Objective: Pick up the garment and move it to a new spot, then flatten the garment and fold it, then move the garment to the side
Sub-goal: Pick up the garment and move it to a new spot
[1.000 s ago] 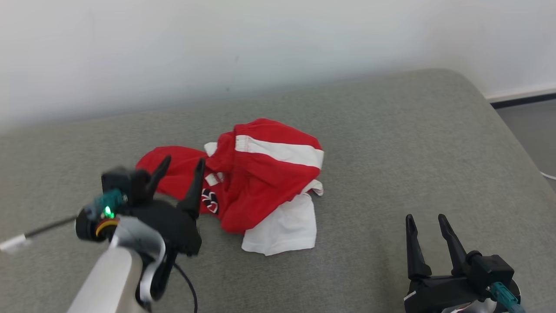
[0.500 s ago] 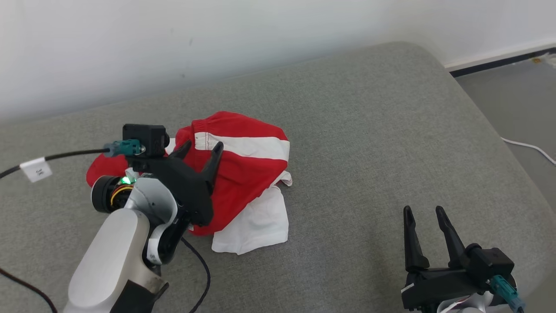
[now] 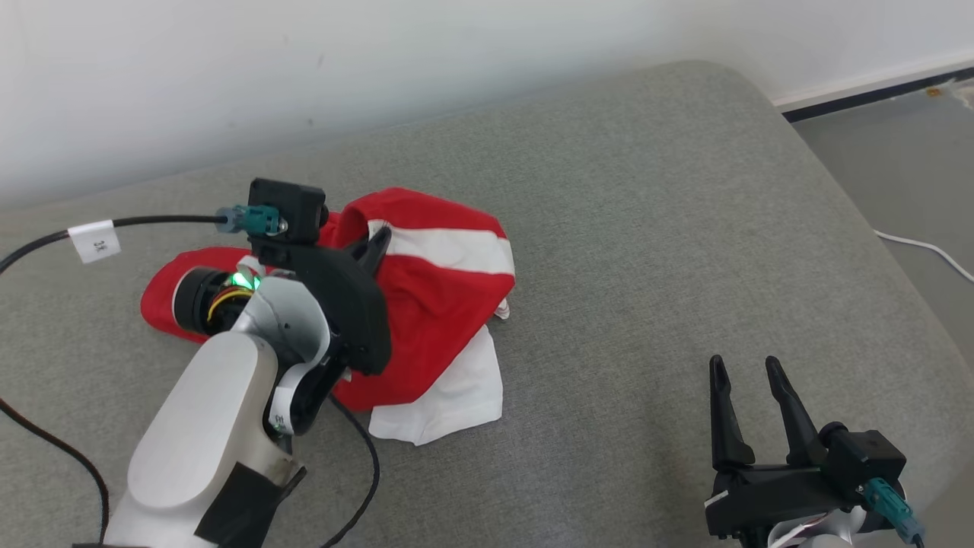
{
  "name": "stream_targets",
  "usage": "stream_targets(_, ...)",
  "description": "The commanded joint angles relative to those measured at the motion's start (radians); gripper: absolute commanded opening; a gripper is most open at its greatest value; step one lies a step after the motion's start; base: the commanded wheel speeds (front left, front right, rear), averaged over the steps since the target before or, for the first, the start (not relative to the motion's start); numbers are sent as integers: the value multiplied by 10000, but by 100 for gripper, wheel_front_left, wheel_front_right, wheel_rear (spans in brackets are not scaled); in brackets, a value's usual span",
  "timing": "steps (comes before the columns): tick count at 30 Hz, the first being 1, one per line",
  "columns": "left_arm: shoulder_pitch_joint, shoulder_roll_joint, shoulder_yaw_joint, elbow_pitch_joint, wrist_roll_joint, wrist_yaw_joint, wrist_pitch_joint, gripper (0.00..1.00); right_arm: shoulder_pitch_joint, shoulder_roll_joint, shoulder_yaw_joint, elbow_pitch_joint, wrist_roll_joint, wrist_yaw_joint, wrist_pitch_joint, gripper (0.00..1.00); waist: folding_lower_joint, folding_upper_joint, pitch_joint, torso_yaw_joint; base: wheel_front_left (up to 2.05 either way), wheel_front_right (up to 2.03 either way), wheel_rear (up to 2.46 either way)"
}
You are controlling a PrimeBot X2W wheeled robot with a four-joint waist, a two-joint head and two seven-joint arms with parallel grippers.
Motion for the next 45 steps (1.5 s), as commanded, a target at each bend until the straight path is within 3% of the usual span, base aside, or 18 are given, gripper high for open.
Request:
stream_targets(1,-192,-45,15,-134,-19,-25,-171,0,19,13,-32,-6,25,-21,-6,100,-1,-1,-25,130,0,0,0)
stream_targets(6,-650,-313,128,-460,-261,-218,-619,0,73,14,-24,-41,-116,-21,-6,100,-1,-1,-181,577,0,0,0)
stream_targets(9,-1059,-198,185,-712,-235,-336,-721,0,183,17,18,-72,-214,-21,-6,100,-1,-1,-335,979,0,0,0)
stream_targets(19,-2327,1160,899,-1843,206,-196,-460,0,538,13,333,-94,-294,-22,-6,100,-1,-1,-849,2611,0,0,0)
stream_targets(27,-2799,2527,1493,-1746,609,-60,-186,0,592,14,829,-208,-123,-22,-6,100,-1,-1,-794,3657,0,0,0)
stream_targets(35,-2115,3882,2231,-1039,1196,312,-836,0,298,10,1245,-308,-112,-22,-6,100,-1,-1,-154,3878,0,0,0)
stream_targets(40,-1460,4232,2664,-339,1090,523,-1334,0,69,11,1372,-369,-235,-22,-6,100,-1,-1,377,3714,0,0,0)
stream_targets(45,-490,3952,3289,812,567,868,-2001,0,-286,11,1462,-399,-392,-22,-6,100,-1,-1,998,3350,0,0,0)
